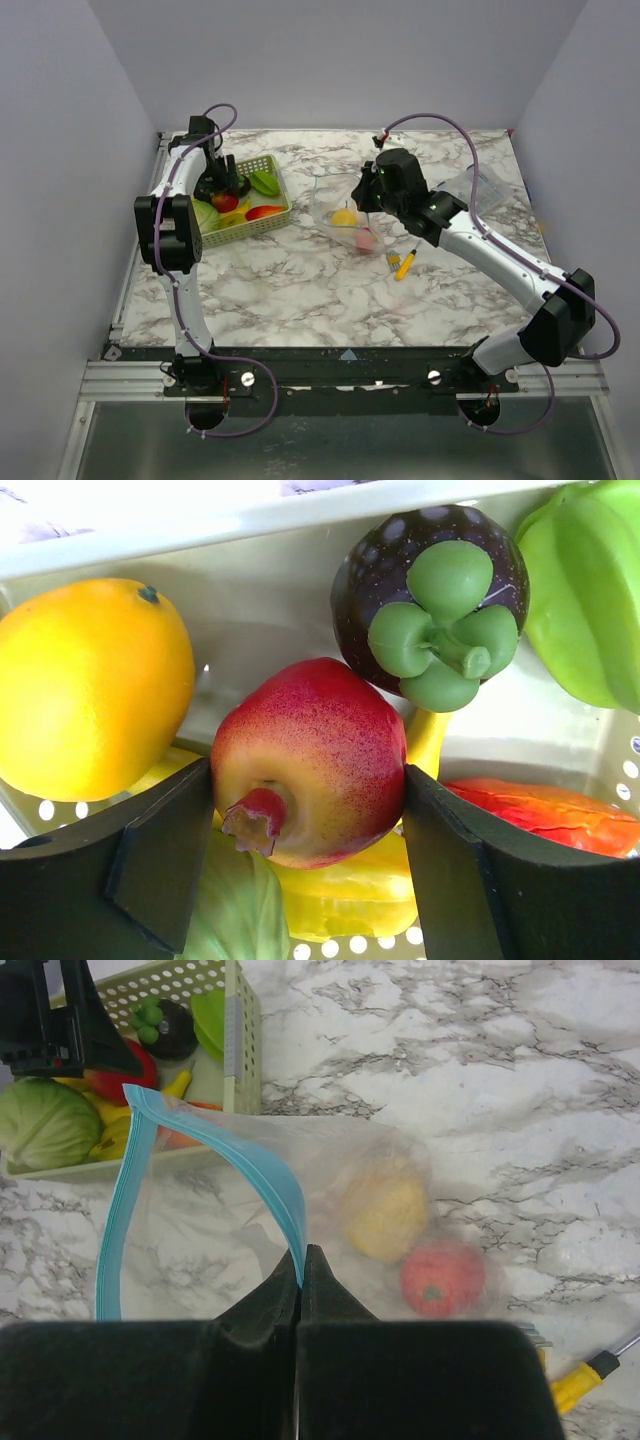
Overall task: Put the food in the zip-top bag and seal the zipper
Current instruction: Pick up the fake fruit from the bin, then place the fake fruit in the zipper food storage bag.
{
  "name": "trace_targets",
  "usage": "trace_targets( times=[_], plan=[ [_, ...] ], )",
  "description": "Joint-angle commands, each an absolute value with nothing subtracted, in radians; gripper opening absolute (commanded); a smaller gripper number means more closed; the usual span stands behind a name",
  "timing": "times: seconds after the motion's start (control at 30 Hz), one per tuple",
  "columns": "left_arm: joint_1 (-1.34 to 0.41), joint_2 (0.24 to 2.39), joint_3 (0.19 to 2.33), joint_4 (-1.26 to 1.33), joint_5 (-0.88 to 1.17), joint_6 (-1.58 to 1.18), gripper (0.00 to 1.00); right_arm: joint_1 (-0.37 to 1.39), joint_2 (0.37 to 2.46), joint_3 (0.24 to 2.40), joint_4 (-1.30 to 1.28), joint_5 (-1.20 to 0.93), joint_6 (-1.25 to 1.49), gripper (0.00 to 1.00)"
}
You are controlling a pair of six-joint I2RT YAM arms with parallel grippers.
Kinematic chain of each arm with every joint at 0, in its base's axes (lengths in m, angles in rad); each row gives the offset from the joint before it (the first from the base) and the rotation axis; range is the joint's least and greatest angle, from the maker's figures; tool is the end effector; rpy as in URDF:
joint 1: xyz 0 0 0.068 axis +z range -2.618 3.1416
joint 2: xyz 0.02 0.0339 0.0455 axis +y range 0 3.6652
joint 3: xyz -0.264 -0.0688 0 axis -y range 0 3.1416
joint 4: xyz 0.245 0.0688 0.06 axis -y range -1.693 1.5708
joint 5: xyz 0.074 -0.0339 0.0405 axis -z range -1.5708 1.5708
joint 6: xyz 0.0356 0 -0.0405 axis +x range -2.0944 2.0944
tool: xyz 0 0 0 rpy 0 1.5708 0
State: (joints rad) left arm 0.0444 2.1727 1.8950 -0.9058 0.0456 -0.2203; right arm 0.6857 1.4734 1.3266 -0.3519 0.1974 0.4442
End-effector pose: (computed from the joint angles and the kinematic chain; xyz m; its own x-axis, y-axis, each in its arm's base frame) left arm 0.4625 0.0189 0.2202 -0.8967 -0.2584 -0.3593 -0.2286 0.9656 -0.1237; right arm 0.2684 0.2106 0.3477 -0.5438 0.0995 -0.8333 -0.2812 0.9139 0.2927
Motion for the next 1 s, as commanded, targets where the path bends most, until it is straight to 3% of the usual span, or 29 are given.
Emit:
trace_targets(
  times=[0.0,0.3,0.43,0.67,0.83,0.97],
  plan=[
    [0.038,2.103,1.884,-0.908,0.110,-0.237,0.51,0.683,1.443,1.329,-0.345,0.179,0.452,0.00],
    [0.003,1.922,1.851,-0.885,0.158,-0.267,0.46,0.683,1.454,1.336,-0.347,0.172,0.466,0.00],
    [-0.039,1.784,1.775,-0.835,0.275,-0.294,0.45,0.683,1.461,1.342,-0.346,0.161,0.472,0.00],
    [-0.141,1.474,1.501,-0.499,0.606,-0.429,0.45,0.682,1.471,1.346,-0.348,0.149,0.481,0.00],
    [-0.285,1.333,1.353,-0.226,0.648,-0.517,0.47,0.683,1.473,1.345,-0.345,0.138,0.496,0.00],
    [-0.362,1.327,1.321,-0.150,0.637,-0.561,0.47,0.683,1.473,1.338,-0.336,0.125,0.516,0.01]
  ],
)
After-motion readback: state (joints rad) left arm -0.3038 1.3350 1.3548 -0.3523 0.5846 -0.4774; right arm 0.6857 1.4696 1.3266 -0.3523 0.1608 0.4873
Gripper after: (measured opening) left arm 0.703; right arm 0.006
